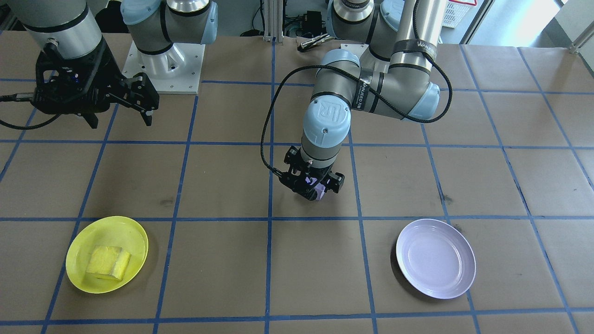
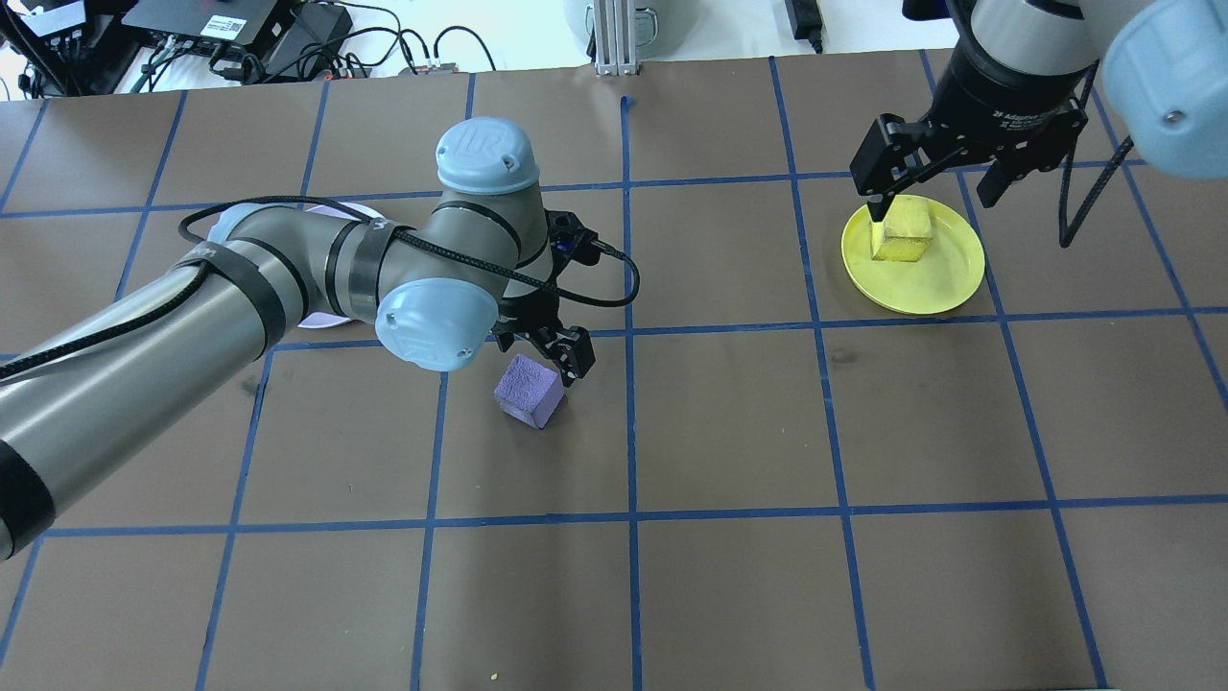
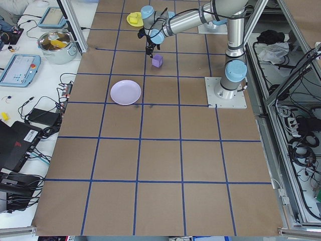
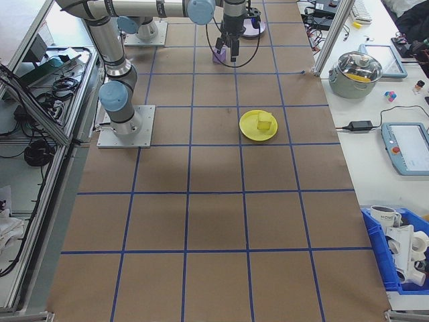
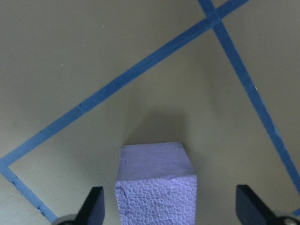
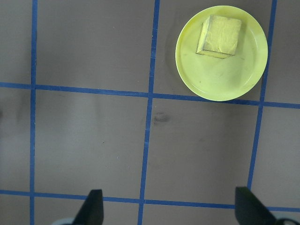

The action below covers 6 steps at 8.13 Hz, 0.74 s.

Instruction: Sort blocks by color into plates

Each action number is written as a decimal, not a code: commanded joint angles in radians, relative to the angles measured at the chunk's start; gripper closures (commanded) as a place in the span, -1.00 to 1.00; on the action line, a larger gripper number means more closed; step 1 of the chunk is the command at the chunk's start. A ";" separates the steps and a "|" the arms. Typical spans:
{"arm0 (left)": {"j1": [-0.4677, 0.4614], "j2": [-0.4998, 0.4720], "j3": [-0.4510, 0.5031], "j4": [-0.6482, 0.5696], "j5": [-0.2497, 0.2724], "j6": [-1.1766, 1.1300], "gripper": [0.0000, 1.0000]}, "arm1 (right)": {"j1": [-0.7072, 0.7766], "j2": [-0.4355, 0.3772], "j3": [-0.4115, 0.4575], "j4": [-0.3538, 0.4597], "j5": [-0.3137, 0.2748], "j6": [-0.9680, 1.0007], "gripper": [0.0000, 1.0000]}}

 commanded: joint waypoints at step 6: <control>0.010 0.001 -0.078 0.047 0.013 0.011 -1.00 | -0.002 0.005 0.004 -0.003 -0.008 -0.002 -1.00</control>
